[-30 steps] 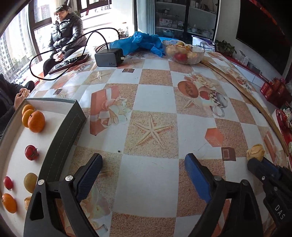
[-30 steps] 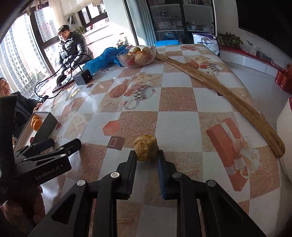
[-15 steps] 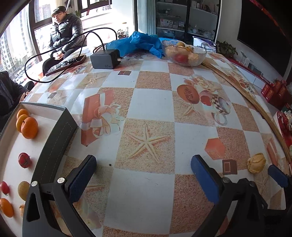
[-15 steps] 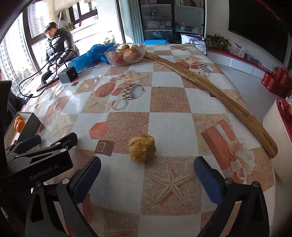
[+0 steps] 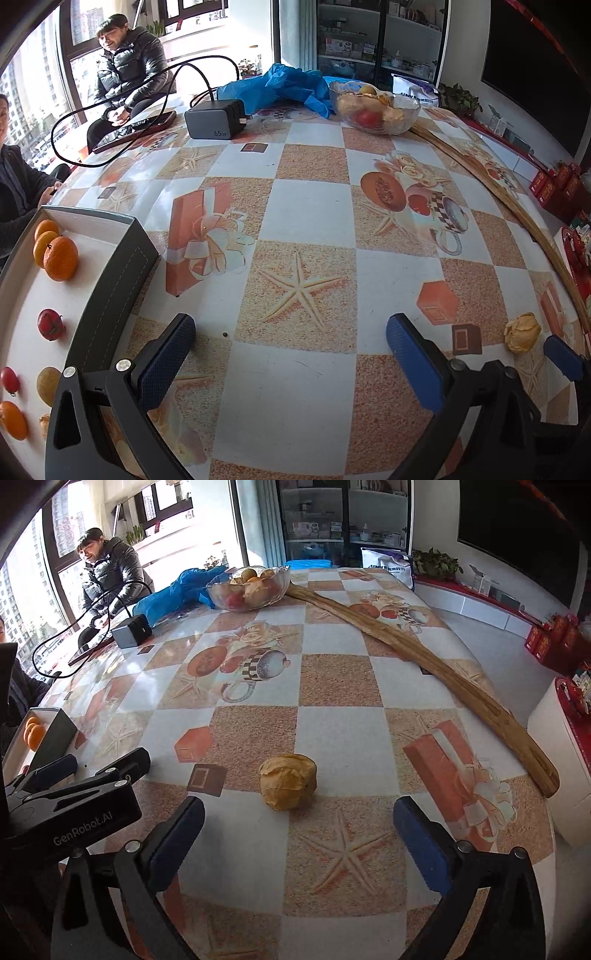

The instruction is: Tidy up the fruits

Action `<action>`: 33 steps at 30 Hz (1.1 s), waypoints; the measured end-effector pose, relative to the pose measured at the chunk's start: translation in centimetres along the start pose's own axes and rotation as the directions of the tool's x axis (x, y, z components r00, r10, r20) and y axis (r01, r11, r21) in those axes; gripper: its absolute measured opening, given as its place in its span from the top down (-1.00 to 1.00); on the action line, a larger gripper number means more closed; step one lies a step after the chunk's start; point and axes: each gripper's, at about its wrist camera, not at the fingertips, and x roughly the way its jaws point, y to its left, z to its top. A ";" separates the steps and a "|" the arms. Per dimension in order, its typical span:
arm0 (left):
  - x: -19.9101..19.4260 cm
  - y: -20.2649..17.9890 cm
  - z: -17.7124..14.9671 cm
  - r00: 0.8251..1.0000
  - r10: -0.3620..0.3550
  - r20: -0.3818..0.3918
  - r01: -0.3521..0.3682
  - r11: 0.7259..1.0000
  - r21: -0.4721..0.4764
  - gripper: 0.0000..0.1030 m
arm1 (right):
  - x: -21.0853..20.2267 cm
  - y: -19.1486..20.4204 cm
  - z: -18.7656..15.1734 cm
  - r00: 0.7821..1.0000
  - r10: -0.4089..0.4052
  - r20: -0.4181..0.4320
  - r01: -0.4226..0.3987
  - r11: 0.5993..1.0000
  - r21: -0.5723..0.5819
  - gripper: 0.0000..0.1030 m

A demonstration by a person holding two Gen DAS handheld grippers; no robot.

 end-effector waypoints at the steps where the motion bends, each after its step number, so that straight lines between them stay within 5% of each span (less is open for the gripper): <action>1: 0.0 0.0 0.0 1.000 0.001 0.000 -0.001 1.000 0.000 -1.00 | 0.0 0.0 0.0 1.000 -0.001 0.000 0.001 1.000 0.001 -1.00; 30: 0.1 0.0 0.0 1.000 0.004 0.000 -0.004 1.000 -0.003 -1.00 | -0.2 -0.3 -0.1 1.000 0.007 0.004 -0.007 1.000 0.011 -1.00; 33: -0.1 0.0 -0.1 1.000 0.010 -0.013 -0.010 1.000 0.006 -1.00 | -0.3 -0.3 0.3 0.998 0.005 -0.055 -0.004 1.000 0.005 -1.00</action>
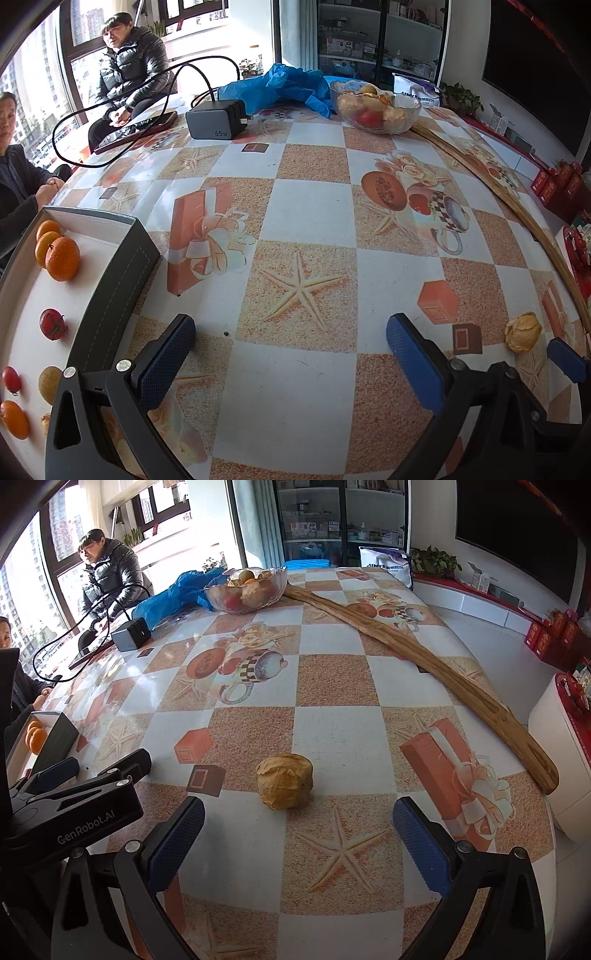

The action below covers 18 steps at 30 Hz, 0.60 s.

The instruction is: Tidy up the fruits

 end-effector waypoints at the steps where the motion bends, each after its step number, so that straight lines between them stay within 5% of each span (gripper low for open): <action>1: -0.3 0.3 0.0 0.999 0.004 -0.031 -0.004 1.000 -0.005 -1.00 | -0.5 0.0 0.3 1.000 0.027 -0.017 -0.027 1.000 -0.003 -1.00; 3: -2.1 1.3 -0.1 0.999 -0.007 -0.054 0.005 0.999 -0.036 -1.00 | -2.5 0.6 1.0 0.997 0.075 -0.002 -0.075 0.997 -0.033 -1.00; 6: -7.4 3.9 -0.3 1.000 0.005 0.017 -0.005 0.999 -0.050 -0.99 | -5.1 3.8 2.7 0.996 0.093 0.007 -0.091 0.983 -0.158 -1.00; 9: -11.3 8.2 -1.1 0.993 0.105 0.060 -0.100 0.992 -0.081 -0.99 | -6.4 8.3 3.7 0.978 0.206 -0.032 -0.207 0.949 -0.239 -1.00; 13: -12.3 15.8 -2.6 0.987 0.162 -0.017 -0.162 0.961 -0.225 -0.99 | -5.5 16.2 4.1 0.949 0.286 -0.132 -0.314 0.887 -0.337 -1.00; 18: -12.1 21.6 -4.9 0.975 0.205 -0.080 -0.220 0.935 -0.279 -0.99 | -3.7 23.9 3.0 0.897 0.351 -0.269 -0.435 0.812 -0.390 -1.00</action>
